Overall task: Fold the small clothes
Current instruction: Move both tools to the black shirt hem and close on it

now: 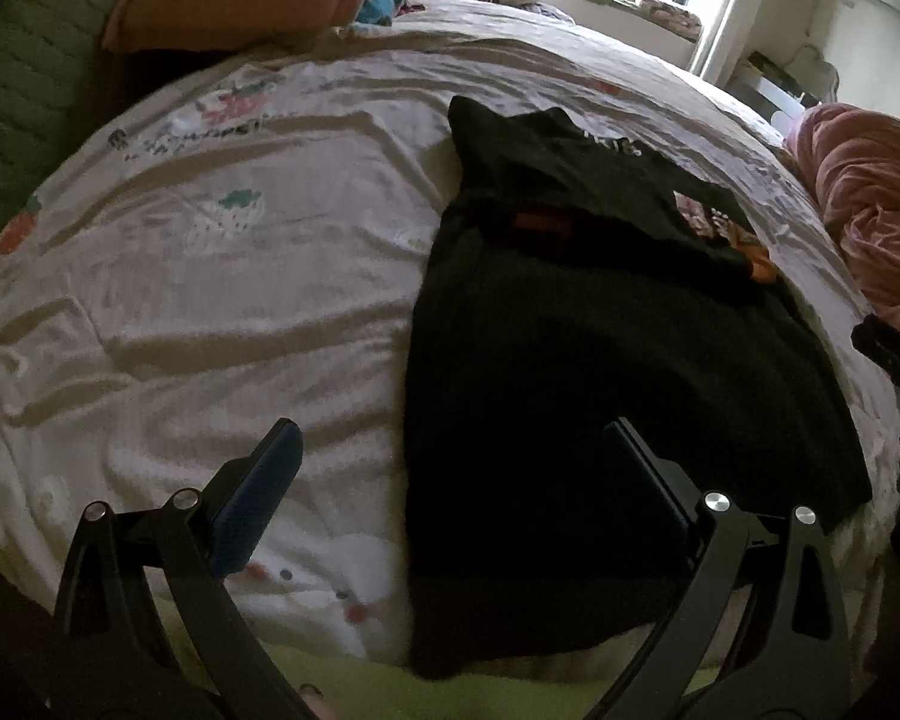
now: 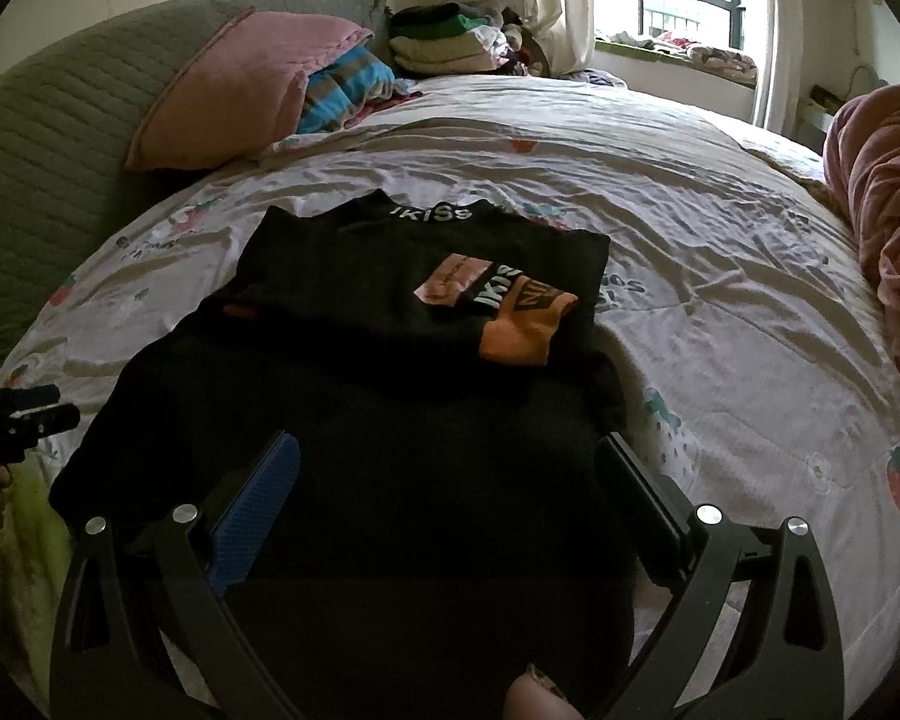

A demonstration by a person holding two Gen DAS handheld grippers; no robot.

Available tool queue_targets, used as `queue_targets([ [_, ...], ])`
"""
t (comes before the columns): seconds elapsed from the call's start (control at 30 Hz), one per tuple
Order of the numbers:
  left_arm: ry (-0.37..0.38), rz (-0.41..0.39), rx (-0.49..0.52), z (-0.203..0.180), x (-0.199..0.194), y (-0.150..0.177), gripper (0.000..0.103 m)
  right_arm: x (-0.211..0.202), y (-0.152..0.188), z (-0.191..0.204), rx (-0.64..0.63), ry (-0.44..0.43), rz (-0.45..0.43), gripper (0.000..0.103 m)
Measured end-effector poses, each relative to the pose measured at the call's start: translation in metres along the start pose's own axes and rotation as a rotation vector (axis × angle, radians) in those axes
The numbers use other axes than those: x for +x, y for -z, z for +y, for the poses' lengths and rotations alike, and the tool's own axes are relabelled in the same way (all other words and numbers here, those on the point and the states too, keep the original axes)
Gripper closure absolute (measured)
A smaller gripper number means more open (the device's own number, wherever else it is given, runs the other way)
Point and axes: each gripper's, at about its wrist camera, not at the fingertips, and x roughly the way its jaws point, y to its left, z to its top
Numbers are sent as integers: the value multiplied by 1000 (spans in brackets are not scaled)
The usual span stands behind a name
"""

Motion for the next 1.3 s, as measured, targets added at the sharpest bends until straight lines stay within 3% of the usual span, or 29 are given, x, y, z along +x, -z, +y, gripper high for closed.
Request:
queue_targets([
  [0.1, 19, 15, -9, 3, 1, 5, 13, -1, 1, 1, -3, -3, 0, 5],
  [0.3, 59, 54, -17, 7, 3, 16, 43, -4, 5, 1, -6, -1, 4, 5],
  [0.43, 93, 86, -43, 9, 7, 23, 53, -7, 12, -1, -11, 0, 18, 5],
  [0.7, 107, 129, -50, 9, 15, 32, 56, -10, 31, -12, -15, -2, 70, 5],
  [1.03, 47, 156, -7, 1, 24, 37, 56, -15, 66, -30, 0, -13, 199, 5],
  [1.3, 44, 155, -4, 2, 24, 38, 56, -22, 95, -46, 48, -63, 315, 8],
])
